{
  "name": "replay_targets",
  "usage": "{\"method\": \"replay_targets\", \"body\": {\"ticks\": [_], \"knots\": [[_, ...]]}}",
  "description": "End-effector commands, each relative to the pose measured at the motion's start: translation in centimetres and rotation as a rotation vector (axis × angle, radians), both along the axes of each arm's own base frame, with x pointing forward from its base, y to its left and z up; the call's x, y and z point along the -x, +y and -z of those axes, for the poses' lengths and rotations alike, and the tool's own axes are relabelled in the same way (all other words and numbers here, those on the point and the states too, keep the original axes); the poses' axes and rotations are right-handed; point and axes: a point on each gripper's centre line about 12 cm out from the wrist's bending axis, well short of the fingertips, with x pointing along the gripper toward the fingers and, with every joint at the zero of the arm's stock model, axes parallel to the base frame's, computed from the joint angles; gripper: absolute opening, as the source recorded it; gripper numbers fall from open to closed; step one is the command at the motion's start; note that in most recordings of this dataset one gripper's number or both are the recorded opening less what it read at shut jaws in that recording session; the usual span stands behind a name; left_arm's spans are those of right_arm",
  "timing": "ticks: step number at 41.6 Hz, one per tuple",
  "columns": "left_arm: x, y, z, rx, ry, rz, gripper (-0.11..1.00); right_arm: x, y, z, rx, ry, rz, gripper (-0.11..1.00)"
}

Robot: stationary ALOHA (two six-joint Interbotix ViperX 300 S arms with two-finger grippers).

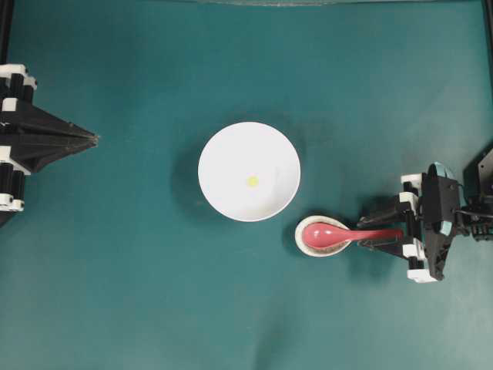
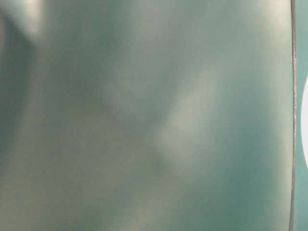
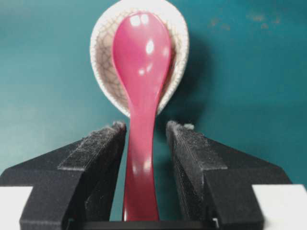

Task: Scoop the yellow hexagonal prism block from the bowl with a spoon using the right arm.

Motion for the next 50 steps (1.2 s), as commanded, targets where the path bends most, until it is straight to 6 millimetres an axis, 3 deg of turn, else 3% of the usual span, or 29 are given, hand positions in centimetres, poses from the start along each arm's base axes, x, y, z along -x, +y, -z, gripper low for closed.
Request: {"method": "replay_targets", "body": {"ticks": [1,26,30,34,36,50], "knots": [[-0.3,0.0,-0.5,-0.003,-0.011,-0.001,0.0,-0.4,0.2,-0.5,-0.006,-0.03,-0.002,0.46],[-0.3,0.0,-0.5,-0.006,-0.011,-0.001,0.0,-0.5,0.3,-0.6,-0.007,-0.039,-0.002,0.45],[-0.3,0.0,-0.5,-0.006,-0.011,-0.001,0.0,-0.4,0.2,-0.6,-0.005,-0.041,-0.001,0.37],[-0.3,0.0,-0.5,-0.006,-0.006,-0.001,0.0,-0.5,0.2,-0.7,-0.005,-0.047,-0.004,0.22],[-0.3,0.0,-0.5,-0.006,-0.005,-0.001,0.0,-0.5,0.2,-0.7,-0.005,-0.049,-0.007,0.22],[-0.3,0.0,-0.5,-0.009,-0.001,-0.001,0.0,-0.5,0.4,-4.2,-0.07,-0.162,-0.016,0.22]]}}
